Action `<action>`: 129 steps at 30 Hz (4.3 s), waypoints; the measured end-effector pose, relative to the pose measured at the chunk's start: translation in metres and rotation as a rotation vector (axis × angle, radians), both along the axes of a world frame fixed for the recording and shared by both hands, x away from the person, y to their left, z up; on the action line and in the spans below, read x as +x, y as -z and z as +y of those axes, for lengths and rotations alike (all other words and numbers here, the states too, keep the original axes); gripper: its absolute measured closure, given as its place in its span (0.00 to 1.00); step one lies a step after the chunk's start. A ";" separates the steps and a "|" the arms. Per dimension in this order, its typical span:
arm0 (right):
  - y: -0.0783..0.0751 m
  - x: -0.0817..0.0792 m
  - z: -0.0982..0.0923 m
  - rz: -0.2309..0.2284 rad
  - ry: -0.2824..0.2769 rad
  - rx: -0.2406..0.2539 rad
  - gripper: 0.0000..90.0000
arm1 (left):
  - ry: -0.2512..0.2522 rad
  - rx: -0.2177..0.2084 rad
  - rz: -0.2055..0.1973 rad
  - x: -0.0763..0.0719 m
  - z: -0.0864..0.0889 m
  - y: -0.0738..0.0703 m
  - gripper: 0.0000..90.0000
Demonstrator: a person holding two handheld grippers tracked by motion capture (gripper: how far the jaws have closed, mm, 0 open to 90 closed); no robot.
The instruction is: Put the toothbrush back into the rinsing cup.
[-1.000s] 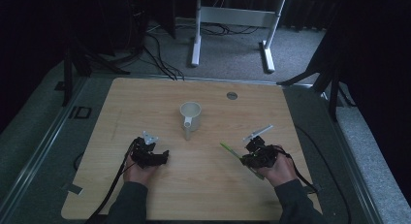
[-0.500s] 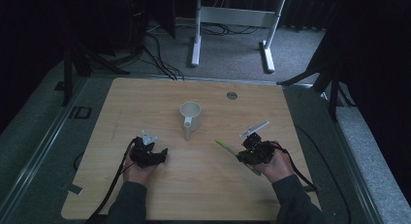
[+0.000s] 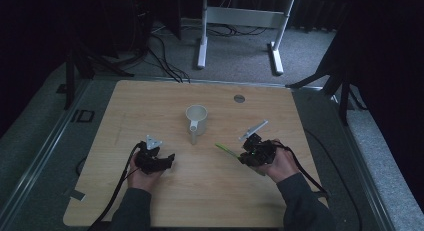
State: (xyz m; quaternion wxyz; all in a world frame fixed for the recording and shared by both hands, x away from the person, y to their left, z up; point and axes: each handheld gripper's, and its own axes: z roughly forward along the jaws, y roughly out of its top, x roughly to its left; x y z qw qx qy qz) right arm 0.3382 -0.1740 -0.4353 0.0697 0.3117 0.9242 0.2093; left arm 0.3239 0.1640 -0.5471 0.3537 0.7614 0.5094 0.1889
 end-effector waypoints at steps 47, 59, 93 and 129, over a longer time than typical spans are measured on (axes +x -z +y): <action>0.011 0.015 0.012 0.028 -0.301 -0.104 0.90 | 0.420 0.050 -0.072 -0.018 -0.029 -0.051 0.50; 0.012 0.008 0.018 0.053 -0.365 -0.096 0.90 | 0.538 0.056 -0.063 -0.015 -0.041 -0.055 0.52; 0.022 -0.004 0.035 0.095 -0.510 -0.090 0.90 | 0.814 0.104 -0.019 -0.020 -0.087 -0.052 0.59; 0.030 -0.012 0.042 0.112 -0.575 -0.035 0.90 | 0.927 0.062 -0.012 -0.026 -0.119 -0.040 0.70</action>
